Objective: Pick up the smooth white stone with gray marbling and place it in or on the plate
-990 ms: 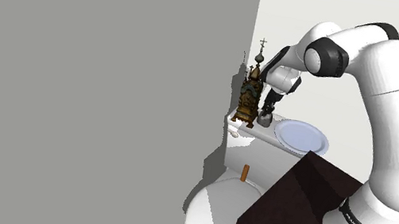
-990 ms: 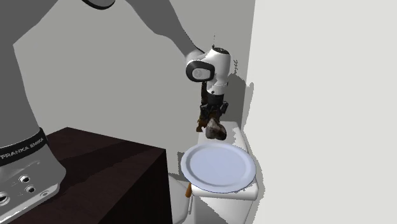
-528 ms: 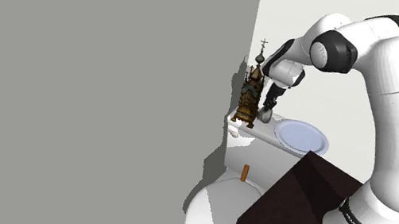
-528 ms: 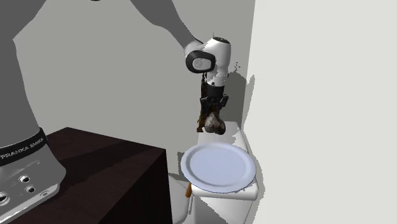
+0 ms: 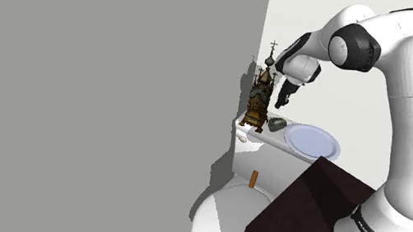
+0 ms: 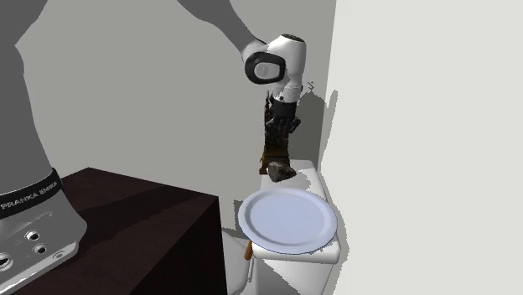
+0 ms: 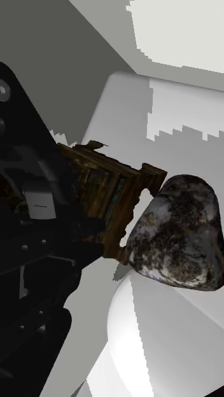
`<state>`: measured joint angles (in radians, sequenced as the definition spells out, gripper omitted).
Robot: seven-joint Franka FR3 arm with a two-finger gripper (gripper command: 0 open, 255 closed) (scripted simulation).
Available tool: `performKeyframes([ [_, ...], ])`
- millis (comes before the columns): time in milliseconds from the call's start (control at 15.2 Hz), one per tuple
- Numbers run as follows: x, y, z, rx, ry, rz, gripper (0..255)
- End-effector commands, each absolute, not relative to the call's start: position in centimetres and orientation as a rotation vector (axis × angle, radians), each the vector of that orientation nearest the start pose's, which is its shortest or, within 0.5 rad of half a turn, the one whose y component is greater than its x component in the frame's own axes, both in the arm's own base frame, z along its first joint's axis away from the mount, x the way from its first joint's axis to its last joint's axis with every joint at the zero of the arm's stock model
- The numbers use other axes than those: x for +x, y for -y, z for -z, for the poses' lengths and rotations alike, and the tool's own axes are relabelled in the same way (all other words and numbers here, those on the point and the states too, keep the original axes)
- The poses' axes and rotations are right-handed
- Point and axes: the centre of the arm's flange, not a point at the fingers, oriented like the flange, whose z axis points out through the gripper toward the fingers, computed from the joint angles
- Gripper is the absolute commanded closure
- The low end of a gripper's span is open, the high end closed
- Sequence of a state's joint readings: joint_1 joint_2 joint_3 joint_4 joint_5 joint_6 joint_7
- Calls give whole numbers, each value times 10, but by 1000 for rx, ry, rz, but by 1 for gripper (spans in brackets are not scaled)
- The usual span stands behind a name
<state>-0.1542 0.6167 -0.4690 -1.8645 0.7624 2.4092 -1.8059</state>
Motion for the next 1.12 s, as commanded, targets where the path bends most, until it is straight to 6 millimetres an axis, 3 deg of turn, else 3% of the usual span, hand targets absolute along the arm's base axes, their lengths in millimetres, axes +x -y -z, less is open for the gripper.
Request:
performKeyframes([
  [0, 513, 359, -222, -2894, 1044, 381, 255],
  [132, 488, 366, -226, -2894, 1044, 381, 255],
  [198, 502, 362, -223, -2895, 1043, 381, 255],
  [264, 502, 362, -223, -2895, 1043, 381, 0],
  [792, 399, 354, -122, -3153, 530, 830, 0],
  [858, 391, 352, -111, -3170, 476, 874, 0],
  [1056, 400, 353, -98, -3170, 476, 874, 0],
])
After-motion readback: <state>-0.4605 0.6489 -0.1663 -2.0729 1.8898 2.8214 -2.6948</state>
